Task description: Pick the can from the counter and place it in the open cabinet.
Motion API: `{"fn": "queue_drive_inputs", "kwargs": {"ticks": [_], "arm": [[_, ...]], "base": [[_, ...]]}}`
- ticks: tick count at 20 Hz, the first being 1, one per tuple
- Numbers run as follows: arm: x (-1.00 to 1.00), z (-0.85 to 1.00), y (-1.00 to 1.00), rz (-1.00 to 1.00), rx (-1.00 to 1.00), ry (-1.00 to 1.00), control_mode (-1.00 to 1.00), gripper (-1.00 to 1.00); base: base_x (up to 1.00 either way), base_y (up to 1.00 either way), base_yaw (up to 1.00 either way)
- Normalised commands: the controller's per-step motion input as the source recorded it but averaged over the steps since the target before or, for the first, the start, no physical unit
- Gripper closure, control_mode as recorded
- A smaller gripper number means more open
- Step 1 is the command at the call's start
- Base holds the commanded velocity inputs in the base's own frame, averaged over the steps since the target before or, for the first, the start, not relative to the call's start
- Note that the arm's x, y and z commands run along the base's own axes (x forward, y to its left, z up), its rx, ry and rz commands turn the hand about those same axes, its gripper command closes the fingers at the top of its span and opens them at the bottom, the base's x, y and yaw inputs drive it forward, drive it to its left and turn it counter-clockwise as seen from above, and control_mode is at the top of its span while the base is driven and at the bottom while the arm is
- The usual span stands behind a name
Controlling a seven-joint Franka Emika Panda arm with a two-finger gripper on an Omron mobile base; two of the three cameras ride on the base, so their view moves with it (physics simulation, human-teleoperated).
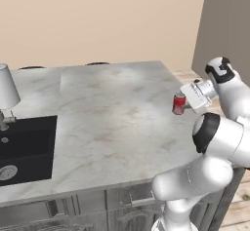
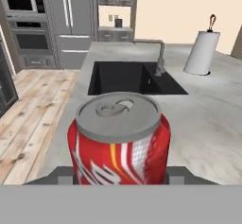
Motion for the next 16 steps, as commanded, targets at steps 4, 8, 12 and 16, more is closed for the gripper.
{"fn": "queue_drive_inputs", "kwargs": {"ticks": [4, 8, 12, 16], "arm": [[-0.45, 0.43, 0.07, -0.06, 0.0, 0.01, -1.0, 1.0], [-0.55, 0.31, 0.14, -0.07, 0.0, 0.04, -1.0, 1.0], [-0.53, 0.13, 0.17, -0.07, 0.0, 0.04, -1.0, 1.0], [-0.48, 0.0, 0.22, -0.06, 0.0, 0.03, -1.0, 1.0]], "base": [[0.0, 0.0, 0.0], [0.0, 0.0, 0.0], [0.0, 0.0, 0.0], [0.0, 0.0, 0.0]]}}
